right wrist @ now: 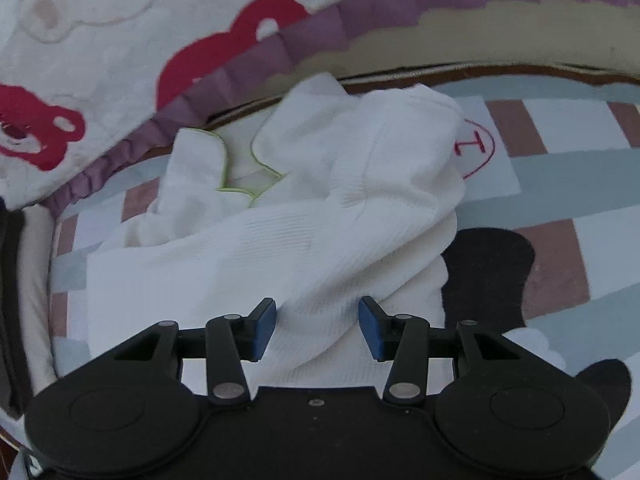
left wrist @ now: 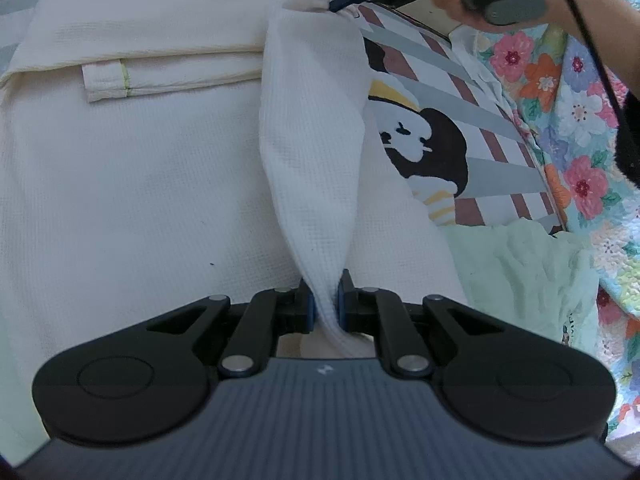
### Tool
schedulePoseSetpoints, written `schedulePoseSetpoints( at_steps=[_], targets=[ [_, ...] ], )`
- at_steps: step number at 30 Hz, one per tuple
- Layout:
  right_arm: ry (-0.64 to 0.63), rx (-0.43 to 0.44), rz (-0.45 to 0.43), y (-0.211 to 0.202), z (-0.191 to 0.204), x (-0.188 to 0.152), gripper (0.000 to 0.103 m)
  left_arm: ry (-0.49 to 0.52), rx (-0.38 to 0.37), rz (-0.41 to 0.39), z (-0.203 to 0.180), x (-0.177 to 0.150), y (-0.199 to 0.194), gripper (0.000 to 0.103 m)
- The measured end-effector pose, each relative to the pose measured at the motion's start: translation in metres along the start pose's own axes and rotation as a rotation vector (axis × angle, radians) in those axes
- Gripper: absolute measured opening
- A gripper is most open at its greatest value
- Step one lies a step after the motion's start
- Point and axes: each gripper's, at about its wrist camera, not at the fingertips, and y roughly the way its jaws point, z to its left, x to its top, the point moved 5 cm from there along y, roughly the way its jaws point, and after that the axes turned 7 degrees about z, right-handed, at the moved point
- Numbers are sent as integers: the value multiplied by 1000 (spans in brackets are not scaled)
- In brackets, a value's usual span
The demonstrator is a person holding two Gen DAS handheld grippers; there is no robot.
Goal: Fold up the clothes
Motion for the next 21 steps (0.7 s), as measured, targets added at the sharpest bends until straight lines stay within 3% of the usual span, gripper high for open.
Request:
schedulePoseSetpoints(
  at_steps=[5, 7, 9, 14, 15, 16, 17, 19, 21],
  targets=[
    [2, -48, 22, 12, 4, 6, 54, -44, -55, 25, 3, -2, 1, 10],
    [-16, -78, 36, 18, 9, 8, 58, -36, -45, 25, 2, -1, 1, 10],
    [-64, -120, 51, 24, 18, 8, 68, -28, -35, 26, 1, -1, 2, 10],
    [-121, -193, 25, 42, 24, 4, 69, -8, -6, 26, -1, -3, 2, 10],
    [-118, -192, -7, 41, 20, 1, 60, -6, -2, 27, -1, -4, 3, 10],
    [-118, -196, -42, 38, 16, -1, 44, -5, -1, 28, -1, -4, 3, 10],
    [-120, -198, -72, 35, 10, -4, 11, -1, -2, 29, -2, -4, 3, 10],
    [-105, -175, -115, 31, -6, -9, 11, 13, 7, 33, -3, -4, 4, 13],
    [-20, -79, -148, 22, -25, -14, 11, 20, 24, 44, -4, -4, 7, 18]
  ],
)
